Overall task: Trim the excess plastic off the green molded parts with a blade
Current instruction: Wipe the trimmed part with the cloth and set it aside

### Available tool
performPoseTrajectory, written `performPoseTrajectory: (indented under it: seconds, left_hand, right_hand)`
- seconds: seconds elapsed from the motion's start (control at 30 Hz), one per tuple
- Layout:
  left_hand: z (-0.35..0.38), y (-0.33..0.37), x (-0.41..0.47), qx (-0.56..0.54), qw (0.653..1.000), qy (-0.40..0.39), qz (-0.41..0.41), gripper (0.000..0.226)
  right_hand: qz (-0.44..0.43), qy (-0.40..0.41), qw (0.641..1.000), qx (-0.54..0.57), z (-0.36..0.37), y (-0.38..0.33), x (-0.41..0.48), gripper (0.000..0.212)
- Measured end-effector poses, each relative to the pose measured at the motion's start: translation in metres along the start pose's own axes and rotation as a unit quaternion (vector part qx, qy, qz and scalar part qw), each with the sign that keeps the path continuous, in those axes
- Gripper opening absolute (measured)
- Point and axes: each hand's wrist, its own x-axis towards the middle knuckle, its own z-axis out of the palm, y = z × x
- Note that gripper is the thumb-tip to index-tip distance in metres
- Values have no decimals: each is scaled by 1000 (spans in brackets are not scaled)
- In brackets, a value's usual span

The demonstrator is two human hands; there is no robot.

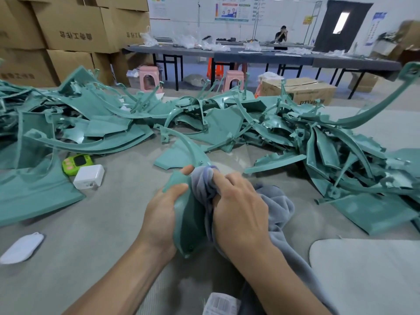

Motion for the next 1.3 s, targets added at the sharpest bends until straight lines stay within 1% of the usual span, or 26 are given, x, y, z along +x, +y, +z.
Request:
performPoseTrajectory:
  seconds: [0.1, 0.2, 0.27, 0.33, 0.4, 0.47, 0.53, 0.63, 0.67, 0.73, 0.87, 1.0, 1.07, 1.13, 1.23, 1.3]
  left_hand:
    - [-7, 0, 2, -2, 998, 57, -22, 47]
    - [-11, 5, 3, 13, 995, 95, 1, 42]
    - [-11, 7, 4, 17, 995, 103, 3, 42]
    - [-10, 7, 4, 20, 994, 107, 3, 42]
    - [-8, 8, 3, 10, 994, 111, 7, 42]
    - [-7, 10, 2, -14, 993, 119, 20, 38]
    - [-6, 12, 2, -17, 990, 138, 30, 32]
    - [-2, 12, 1, -1, 990, 140, 6, 32]
    - [-2, 11, 1, 3, 991, 135, 3, 33]
    - [-1, 9, 1, 9, 993, 120, 10, 33]
    - [2, 7, 1, 37, 997, 64, 34, 38]
    - [2, 7, -1, 122, 988, 79, 57, 34]
    - [1, 7, -1, 161, 982, 77, 66, 33]
    - [3, 5, -3, 209, 973, 62, 79, 34]
    - [3, 0, -6, 351, 928, 35, 120, 35]
    - [4, -1, -8, 382, 916, 11, 126, 34]
  right_hand:
    - [-45, -43, 997, -51, -7, 1, -8, 20]
    - [-42, -95, 991, -81, -14, 5, -10, 17]
    - [-19, -91, 992, -83, -17, 7, -11, 14]
    - [-15, -80, 993, -83, -18, 8, -11, 15]
    - [-45, -82, 993, -75, -17, 9, -12, 12]
    - [-104, -90, 990, -40, -16, 6, -15, 10]
    - [-158, -108, 981, 1, -14, 0, -19, 17]
    - [-200, -115, 972, 39, -8, -7, -26, 22]
    - [-199, -110, 972, 52, -6, -6, -25, 22]
    - [-165, -80, 980, 84, -3, -2, -21, 19]
    - [-38, 42, 997, 45, -3, 4, -14, 13]
    - [62, 100, 991, 62, -9, 15, -2, 8]
    - [77, 119, 988, 57, -14, 19, 3, 8]
    - [65, 124, 989, 49, -20, 17, 8, 17]
    - [38, 120, 991, 52, -29, 14, 25, 26]
    - [37, 113, 992, 51, -35, 13, 42, 32]
